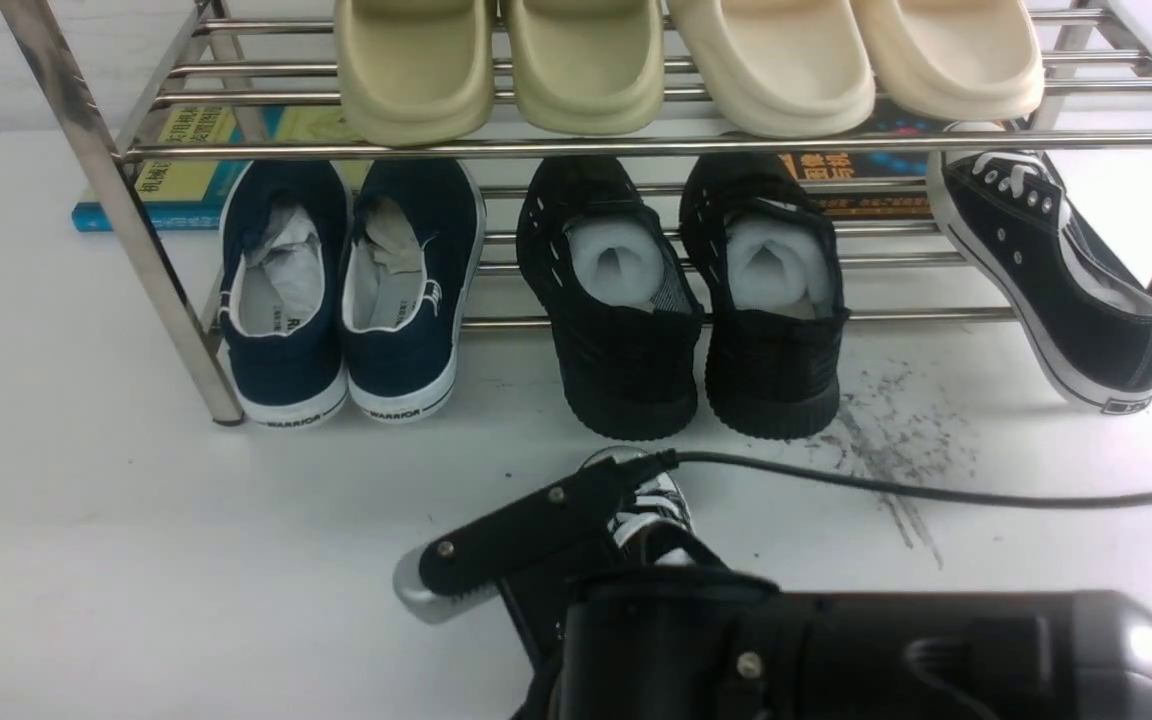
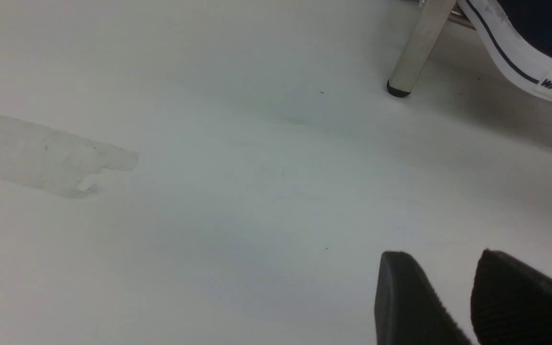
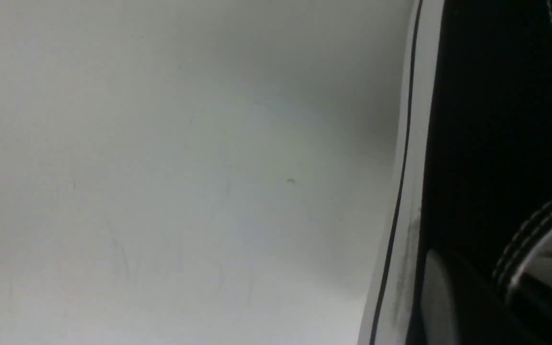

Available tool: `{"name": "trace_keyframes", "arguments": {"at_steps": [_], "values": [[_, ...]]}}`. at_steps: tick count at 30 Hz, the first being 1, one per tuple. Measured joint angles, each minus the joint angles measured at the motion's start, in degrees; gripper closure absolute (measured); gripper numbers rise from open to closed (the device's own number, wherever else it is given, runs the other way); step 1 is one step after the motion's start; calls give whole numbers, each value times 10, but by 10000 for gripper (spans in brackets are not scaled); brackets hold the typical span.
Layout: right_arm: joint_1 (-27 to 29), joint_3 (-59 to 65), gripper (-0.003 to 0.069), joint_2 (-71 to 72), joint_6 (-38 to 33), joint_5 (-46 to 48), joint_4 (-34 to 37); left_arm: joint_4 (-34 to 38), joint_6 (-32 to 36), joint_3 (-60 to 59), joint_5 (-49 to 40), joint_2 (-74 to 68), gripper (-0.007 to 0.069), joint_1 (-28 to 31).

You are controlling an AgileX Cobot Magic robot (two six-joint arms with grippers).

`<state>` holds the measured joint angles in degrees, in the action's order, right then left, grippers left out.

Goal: Take the shoes off the shelf with your hand on the white table.

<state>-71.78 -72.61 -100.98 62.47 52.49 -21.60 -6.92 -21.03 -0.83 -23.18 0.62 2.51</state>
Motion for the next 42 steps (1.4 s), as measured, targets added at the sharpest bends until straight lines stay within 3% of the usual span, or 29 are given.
{"name": "trace_keyframes", "arguments": {"at_steps": [17, 20, 22, 23, 26, 32, 37, 42], "values": [[31, -4, 616, -68, 41, -58, 26, 0, 0, 0, 0, 0, 383, 0], [33, -4, 578, -71, 41, -62, 22, 0, 0, 0, 0, 0, 383, 0], [37, -4, 488, -71, 41, -65, 16, 0, 0, 0, 0, 0, 383, 0], [37, -4, 480, -71, 41, -65, 16, 0, 0, 0, 0, 0, 383, 0], [41, -7, 323, -69, 37, -54, 22, 0, 0, 0, 0, 0, 383, 0], [43, -40, 189, -24, -54, 20, 98, 0, 0, 0, 0, 0, 383, 0], [43, -89, 176, 46, -164, 103, 132, 0, 0, 0, 0, 0, 383, 0], [43, -115, 178, 98, -226, 165, 102, 0, 0, 0, 0, 0, 383, 0]]}}
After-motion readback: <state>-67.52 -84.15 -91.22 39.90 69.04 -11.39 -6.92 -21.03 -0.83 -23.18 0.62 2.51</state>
